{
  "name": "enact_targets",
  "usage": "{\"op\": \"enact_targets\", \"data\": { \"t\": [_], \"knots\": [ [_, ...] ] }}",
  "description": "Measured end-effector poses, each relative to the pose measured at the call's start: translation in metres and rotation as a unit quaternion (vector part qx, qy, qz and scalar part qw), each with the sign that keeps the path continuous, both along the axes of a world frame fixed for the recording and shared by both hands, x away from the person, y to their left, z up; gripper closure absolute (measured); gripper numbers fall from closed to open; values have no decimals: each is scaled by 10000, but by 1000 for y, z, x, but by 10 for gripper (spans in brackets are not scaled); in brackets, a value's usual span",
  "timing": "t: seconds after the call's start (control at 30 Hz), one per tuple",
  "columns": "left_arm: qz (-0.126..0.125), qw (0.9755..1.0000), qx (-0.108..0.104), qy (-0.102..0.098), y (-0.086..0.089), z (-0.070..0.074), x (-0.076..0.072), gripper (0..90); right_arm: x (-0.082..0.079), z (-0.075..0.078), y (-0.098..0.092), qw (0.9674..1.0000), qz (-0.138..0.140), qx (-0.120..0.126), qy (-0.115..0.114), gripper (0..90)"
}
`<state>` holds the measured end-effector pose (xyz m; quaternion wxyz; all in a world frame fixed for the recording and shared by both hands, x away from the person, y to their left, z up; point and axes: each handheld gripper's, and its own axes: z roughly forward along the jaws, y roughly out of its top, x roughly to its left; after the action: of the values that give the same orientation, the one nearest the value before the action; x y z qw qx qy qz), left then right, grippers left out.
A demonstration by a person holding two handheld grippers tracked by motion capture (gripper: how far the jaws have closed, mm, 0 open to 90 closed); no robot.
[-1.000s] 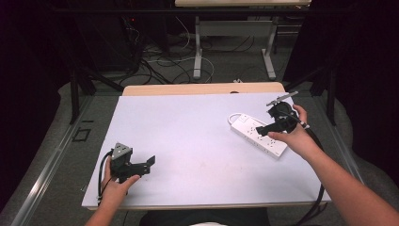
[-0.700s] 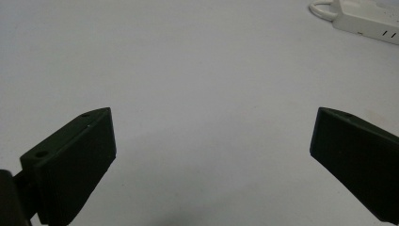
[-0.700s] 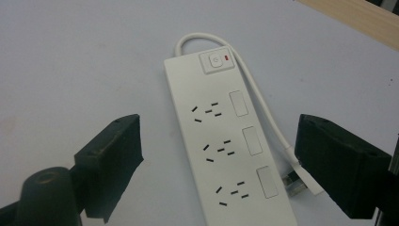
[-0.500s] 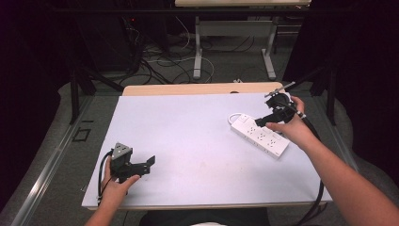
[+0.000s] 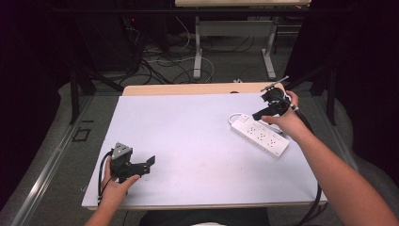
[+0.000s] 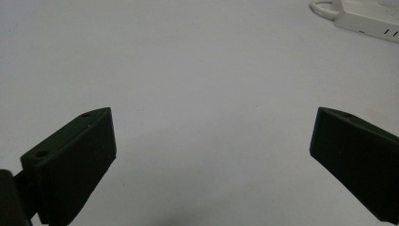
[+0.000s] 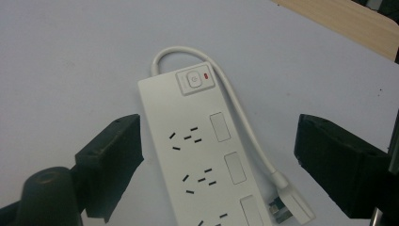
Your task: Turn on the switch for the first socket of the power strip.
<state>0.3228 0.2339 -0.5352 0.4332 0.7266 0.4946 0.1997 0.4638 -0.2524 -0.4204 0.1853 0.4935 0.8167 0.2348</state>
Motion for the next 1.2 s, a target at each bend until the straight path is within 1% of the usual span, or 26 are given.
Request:
{"op": "enact_targets", "data": {
  "t": [0.03, 0.07, 0.1, 0.27, 0.3, 0.47, 0.53, 0.63, 0.73, 0.8, 1.03, 1.07, 1.1, 1.17, 1.2],
  "knots": [
    [0, 10000, -3, -2, 0, 0, 0, 7, 4, -2, 1, 10000, 24, -45, -11, 151],
    [-1, 10000, 3, 0, 0, 0, 0, 7, 6, -2, 3, 10000, -20, -27, 8, 152],
    [0, 10000, 2, -2, 0, 0, 0, 7, 7, -3, 3, 10000, -23, -67, 9, 153],
    [0, 10000, 2, -2, 1, 0, 0, 7, 13, -6, 6, 10000, -47, -58, 32, 160],
    [-1, 10000, 2, -1, 1, 0, 0, 7, 16, -7, 7, 10000, -66, -1, 69, 162],
    [-7, 10000, 12, 0, 0, 0, 0, 7, 22, -11, 8, 9999, -80, -30, 63, 184],
    [-9, 10000, 17, 1, 0, 0, 0, 8, 27, -14, 8, 9999, -91, -28, 94, 227],
    [-9, 10000, 19, 3, 0, 0, 0, 8, 30, -16, 7, 9999, -119, -24, 105, 246],
    [-13, 10000, 26, 6, 0, 0, 0, 9, 36, -20, 7, 9998, -157, 17, 113, 293],
    [-8, 10000, 13, -1, 0, -1, 1, 8, 37, -21, 8, 9998, -175, 40, 120, 309],
    [3, 10000, 8, 5, 0, -1, 1, 9, 45, -27, 11, 9998, -188, -77, 28, 422],
    [4, 10000, 7, 7, 0, -1, 1, 9, 45, -27, 11, 9998, -188, -77, 28, 422],
    [3, 10000, 7, 8, 0, -1, 1, 10, 47, -28, 13, 9996, -273, -35, 32, 449],
    [-3, 10000, 7, 2, 0, -1, 1, 10, 48, -29, 12, 9997, -246, -54, 21, 455],
    [-3, 10000, 12, 5, 0, -1, 1, 10, 49, -30, 13, 9996, -294, -15, 41, 458]
  ]
}}
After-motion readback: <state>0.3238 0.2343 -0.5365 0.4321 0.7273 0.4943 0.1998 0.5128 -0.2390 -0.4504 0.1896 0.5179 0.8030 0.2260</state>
